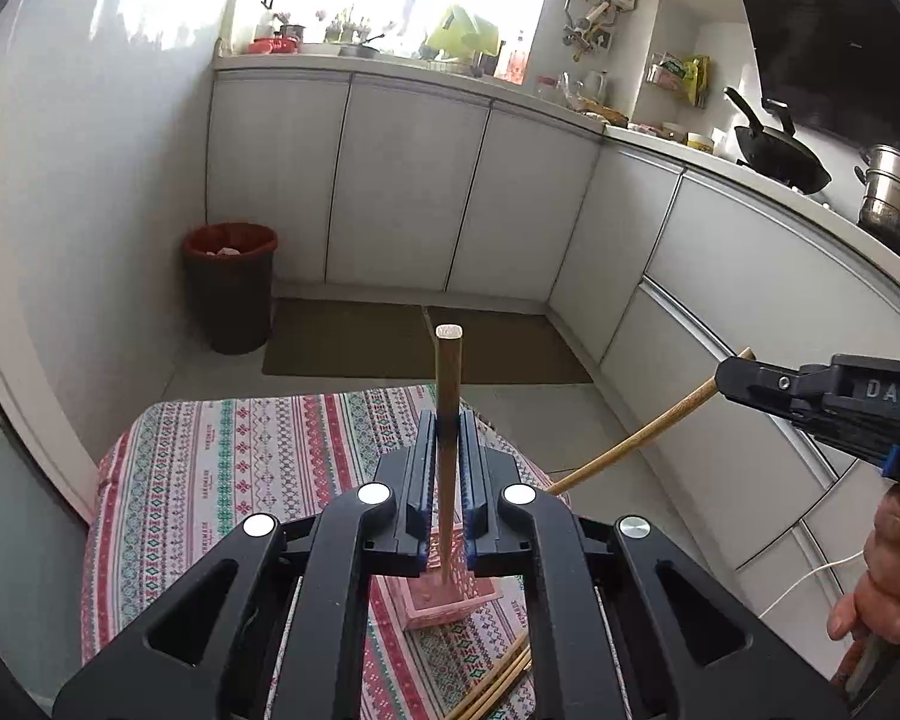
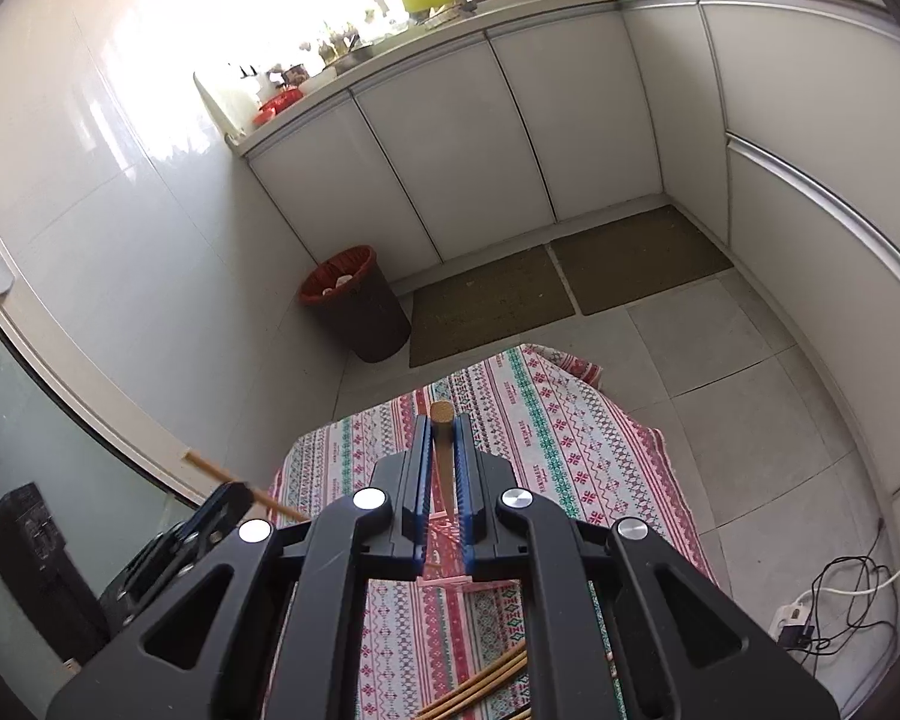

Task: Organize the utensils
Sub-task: 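Lower the left tool's chopstick into the pink basket and open the left tool, then open the right tool to drop its chopstick into the pink basket, then grasp a bamboo chopstick with the left tool while the right tool grasps another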

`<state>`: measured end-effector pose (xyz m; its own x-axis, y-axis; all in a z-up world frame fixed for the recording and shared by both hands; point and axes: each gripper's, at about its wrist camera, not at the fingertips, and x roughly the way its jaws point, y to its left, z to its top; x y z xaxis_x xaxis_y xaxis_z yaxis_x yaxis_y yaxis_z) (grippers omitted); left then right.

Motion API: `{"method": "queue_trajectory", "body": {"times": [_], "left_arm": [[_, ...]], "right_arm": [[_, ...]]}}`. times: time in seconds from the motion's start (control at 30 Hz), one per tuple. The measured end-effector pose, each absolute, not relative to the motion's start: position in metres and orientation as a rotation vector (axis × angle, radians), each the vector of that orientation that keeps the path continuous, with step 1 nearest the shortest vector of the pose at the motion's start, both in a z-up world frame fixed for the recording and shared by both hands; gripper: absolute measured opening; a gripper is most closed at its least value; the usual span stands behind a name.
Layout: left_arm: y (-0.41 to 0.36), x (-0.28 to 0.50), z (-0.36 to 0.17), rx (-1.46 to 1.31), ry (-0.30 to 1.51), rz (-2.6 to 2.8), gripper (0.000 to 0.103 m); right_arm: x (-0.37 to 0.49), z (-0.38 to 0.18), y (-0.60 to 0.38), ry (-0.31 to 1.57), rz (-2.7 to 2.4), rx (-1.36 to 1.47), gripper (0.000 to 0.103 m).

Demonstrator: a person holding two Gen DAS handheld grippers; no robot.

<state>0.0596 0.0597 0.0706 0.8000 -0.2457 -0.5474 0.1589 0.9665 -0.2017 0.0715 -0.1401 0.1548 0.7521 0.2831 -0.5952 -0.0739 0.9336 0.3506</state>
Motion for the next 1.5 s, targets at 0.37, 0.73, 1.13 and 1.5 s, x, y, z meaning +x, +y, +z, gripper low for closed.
{"method": "queue_trajectory", "body": {"times": [0.37, 0.73, 1.13, 1.5], "left_arm": [[0.089, 0.057, 0.071, -0.229, 0.588, -0.179, 0.034], [0.08, 0.057, 0.054, -0.151, 0.681, -0.141, 0.054], [0.015, 0.04, -0.023, 0.095, 1.016, -0.306, 0.096], [-0.028, 0.057, -0.127, 0.101, 1.392, -0.359, 0.096]], "right_arm": [[0.105, 0.115, -0.113, 0.776, 0.195, 0.266, 0.008], [0.108, 0.091, -0.12, 0.774, 0.151, 0.307, 0.051], [0.044, 0.039, -0.194, 0.811, -0.055, 0.361, 0.091], [0.011, -0.064, -0.277, 1.004, -0.271, 0.4, 0.091]]}}
